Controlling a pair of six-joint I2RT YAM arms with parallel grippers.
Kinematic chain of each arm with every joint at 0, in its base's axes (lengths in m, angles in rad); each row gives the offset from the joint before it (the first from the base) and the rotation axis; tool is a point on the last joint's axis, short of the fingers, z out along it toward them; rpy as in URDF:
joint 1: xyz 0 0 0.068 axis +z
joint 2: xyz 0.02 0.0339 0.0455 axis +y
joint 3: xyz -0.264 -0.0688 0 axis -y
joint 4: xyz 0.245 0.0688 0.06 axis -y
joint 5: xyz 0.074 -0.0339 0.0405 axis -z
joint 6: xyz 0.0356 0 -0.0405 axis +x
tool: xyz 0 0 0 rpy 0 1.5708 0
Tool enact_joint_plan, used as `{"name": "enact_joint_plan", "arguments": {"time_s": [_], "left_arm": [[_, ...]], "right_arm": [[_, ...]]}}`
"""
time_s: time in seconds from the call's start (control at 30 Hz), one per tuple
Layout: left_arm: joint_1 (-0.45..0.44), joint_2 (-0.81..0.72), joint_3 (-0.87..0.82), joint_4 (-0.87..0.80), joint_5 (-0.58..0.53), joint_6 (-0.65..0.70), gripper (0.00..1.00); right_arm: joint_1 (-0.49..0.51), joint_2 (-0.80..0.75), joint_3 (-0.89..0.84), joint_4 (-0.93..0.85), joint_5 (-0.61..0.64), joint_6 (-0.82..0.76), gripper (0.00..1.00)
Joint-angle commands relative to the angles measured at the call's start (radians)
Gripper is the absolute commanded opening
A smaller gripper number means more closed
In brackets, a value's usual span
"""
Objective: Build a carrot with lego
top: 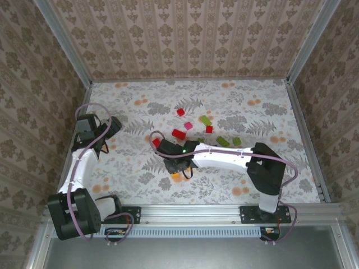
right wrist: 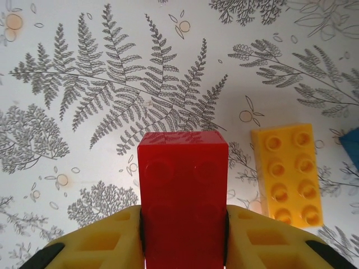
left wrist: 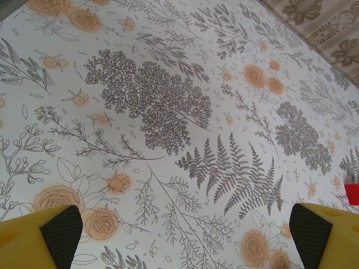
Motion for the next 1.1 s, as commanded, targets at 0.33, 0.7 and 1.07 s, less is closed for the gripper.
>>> {"name": "enact_joint_plan", "arguments": {"time_s": [0.33,0.7,1.07], "left_arm": [[0.007,-0.027,0.028,0.003,0.022,-0.016,0.99],[0.006,-0.016,0.033,0.001,0.028,-0.023,0.99],[0.006,-0.012,0.033,0.000,0.028,-0.023,0.99]], "right_arm": [[0.032,-0.029,0.037,-0.105,0.064,0.069,0.35],[0.063,0.034,0.021,-0.068,0.057,0.137,0.35],[0.065,0.083,0.020,-0.062,0.048,0.157,0.35]]}}
